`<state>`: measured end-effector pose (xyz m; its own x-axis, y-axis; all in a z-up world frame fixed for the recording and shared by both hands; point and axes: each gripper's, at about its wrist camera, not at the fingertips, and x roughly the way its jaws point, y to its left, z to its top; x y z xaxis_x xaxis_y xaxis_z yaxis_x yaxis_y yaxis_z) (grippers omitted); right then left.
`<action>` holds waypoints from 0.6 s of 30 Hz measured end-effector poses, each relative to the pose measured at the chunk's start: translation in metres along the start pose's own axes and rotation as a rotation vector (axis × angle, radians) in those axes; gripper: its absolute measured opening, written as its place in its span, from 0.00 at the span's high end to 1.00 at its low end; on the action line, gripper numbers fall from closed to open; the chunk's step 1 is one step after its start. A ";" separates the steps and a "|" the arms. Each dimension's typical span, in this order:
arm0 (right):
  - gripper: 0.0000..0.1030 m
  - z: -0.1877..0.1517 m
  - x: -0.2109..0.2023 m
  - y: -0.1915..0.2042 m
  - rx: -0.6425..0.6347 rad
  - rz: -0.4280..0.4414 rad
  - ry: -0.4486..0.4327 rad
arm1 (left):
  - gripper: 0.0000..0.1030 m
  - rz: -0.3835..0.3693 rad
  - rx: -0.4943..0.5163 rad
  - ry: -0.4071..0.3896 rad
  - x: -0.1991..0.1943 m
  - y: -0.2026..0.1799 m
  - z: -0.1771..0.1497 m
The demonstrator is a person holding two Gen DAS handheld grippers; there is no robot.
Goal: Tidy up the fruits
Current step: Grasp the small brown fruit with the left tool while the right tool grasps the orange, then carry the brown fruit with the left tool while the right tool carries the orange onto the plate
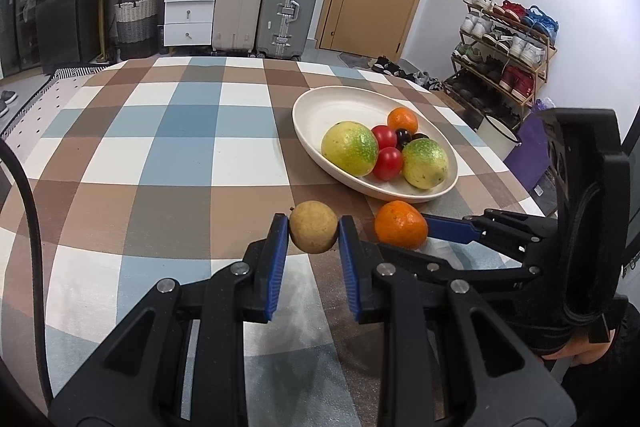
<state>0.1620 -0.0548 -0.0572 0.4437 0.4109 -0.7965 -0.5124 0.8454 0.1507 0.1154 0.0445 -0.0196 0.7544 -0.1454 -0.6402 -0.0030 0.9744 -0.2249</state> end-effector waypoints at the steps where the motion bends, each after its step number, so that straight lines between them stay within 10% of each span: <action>1: 0.59 -0.001 0.000 0.001 -0.001 -0.001 -0.001 | 0.78 0.000 0.000 -0.001 0.000 0.000 0.000; 18: 0.60 -0.012 -0.021 -0.003 -0.037 0.012 -0.040 | 0.78 0.008 0.009 -0.005 0.000 0.003 0.000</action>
<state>0.1453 -0.0703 -0.0485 0.4665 0.4346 -0.7704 -0.5445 0.8275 0.1371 0.1155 0.0472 -0.0205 0.7574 -0.1368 -0.6385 -0.0033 0.9770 -0.2132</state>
